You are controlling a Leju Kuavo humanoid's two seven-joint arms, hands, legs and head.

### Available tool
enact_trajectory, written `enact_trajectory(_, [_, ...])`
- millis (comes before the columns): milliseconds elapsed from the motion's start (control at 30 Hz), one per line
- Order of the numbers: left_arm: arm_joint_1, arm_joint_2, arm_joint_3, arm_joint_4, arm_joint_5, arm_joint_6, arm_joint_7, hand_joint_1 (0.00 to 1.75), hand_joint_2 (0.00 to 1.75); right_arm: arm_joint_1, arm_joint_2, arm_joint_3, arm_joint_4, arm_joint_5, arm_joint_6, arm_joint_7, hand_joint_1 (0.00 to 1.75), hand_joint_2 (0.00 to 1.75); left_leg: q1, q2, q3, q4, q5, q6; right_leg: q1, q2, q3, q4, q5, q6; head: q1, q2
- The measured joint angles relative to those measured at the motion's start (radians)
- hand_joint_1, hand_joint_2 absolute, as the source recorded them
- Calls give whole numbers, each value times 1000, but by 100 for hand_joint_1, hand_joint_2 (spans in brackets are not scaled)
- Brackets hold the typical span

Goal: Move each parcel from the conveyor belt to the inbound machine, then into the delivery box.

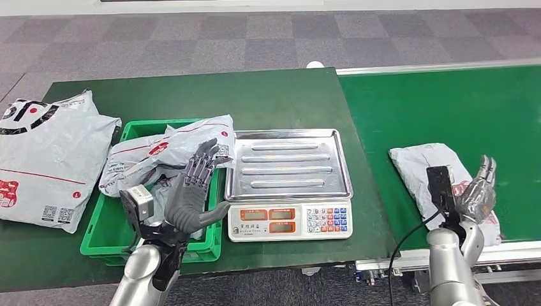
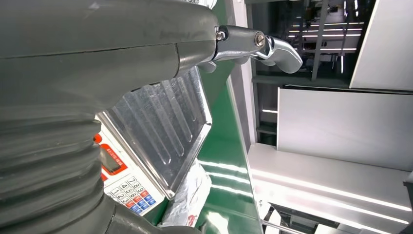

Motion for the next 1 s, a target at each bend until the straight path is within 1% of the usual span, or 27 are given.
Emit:
enact_trajectory(267, [0,0,-1,8,0,0,0,0,175,-18,-10,-28,67,5,-2,0,0,175,0,0,0,0,0,0,0,0,0,0,0,0,0,0])
enact_trajectory(333, [0,0,-1,8,0,0,0,0,175,-22,-10,-30,75,11,-2,14,0,175,0,0,0,0,0,0,0,0,0,0,0,0,0,0])
enact_trajectory(467, [0,0,-2,11,2,-1,1,0,175,-29,-18,-52,105,48,6,107,0,175,0,0,0,0,0,0,0,0,0,0,0,0,0,0])
enact_trajectory(533, [-1,0,-2,15,5,-2,3,0,175,-33,-29,-73,135,63,32,155,0,175,0,0,0,0,0,0,0,-1,0,0,0,0,0,0])
enact_trajectory(667, [-6,-2,-3,26,7,-10,10,0,175,-46,-61,-117,224,103,115,252,0,175,0,0,0,0,0,0,0,0,0,0,0,0,0,0])
enact_trajectory(800, [-19,-5,-4,42,7,-20,16,0,175,-62,-97,-140,335,153,216,346,0,175,0,0,0,0,0,0,0,0,0,0,0,0,0,0])
enact_trajectory(867, [-26,-5,-4,50,8,-21,15,0,175,-71,-110,-146,378,171,246,370,0,175,0,0,0,0,0,0,0,0,0,0,0,0,0,0])
enact_trajectory(1000, [-38,-4,-3,65,16,-21,12,0,175,-99,-127,-152,433,192,269,390,0,175,0,1,1,0,0,0,0,1,2,0,0,0,0,0])
